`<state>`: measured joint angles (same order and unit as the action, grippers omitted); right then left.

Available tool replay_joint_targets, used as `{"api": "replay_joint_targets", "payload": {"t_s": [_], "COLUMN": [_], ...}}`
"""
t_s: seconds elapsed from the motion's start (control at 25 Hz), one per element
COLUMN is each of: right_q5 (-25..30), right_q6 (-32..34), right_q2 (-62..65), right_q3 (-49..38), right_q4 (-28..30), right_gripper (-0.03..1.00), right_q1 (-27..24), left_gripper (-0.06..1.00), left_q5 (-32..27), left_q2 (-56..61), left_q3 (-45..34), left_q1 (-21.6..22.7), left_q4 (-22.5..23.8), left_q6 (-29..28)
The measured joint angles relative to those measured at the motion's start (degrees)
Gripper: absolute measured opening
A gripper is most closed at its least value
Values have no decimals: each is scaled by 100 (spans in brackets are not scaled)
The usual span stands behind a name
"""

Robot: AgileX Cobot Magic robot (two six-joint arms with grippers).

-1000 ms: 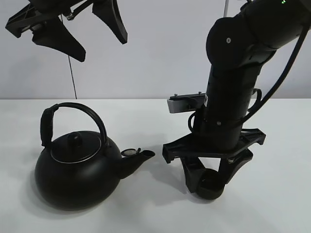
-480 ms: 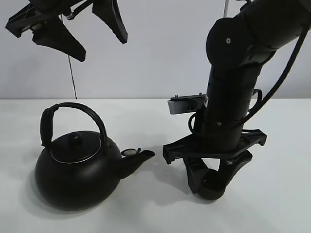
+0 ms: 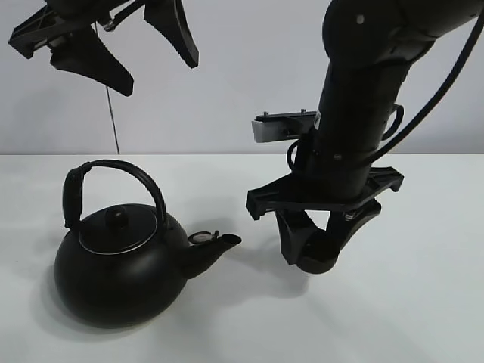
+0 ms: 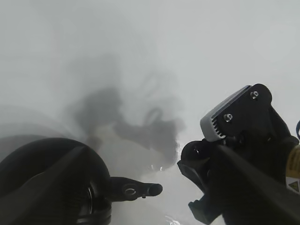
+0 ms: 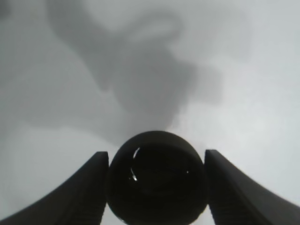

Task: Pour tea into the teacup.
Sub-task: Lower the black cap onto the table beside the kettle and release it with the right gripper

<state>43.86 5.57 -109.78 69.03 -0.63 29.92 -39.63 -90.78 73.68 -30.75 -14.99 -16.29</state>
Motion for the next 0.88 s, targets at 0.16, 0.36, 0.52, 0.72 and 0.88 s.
{"api": "replay_joint_targets", "payload": {"t_s": [0.16,0.36,0.52,0.72,0.88], "right_q5": [42,148,163,163,119], "right_q6": [-614,-1604,-2583,-3508,-3990], "right_q2": [117,128,128,145,145], "right_q3": [6,6,6,6,6], "right_q4": [-1,-1,-87,-518,-950], "right_gripper": [40,40,40,40,40], "right_q1": [0,0,0,0,0], "left_gripper": [52,52,52,52,52], "left_q5": [0,0,0,0,0], "left_q2": [0,0,0,0,0], "left_q3": [0,0,0,0,0], "left_q1": [0,0,0,0,0], "left_q4": [0,0,0,0,0], "left_q6": [0,0,0,0,0]}}
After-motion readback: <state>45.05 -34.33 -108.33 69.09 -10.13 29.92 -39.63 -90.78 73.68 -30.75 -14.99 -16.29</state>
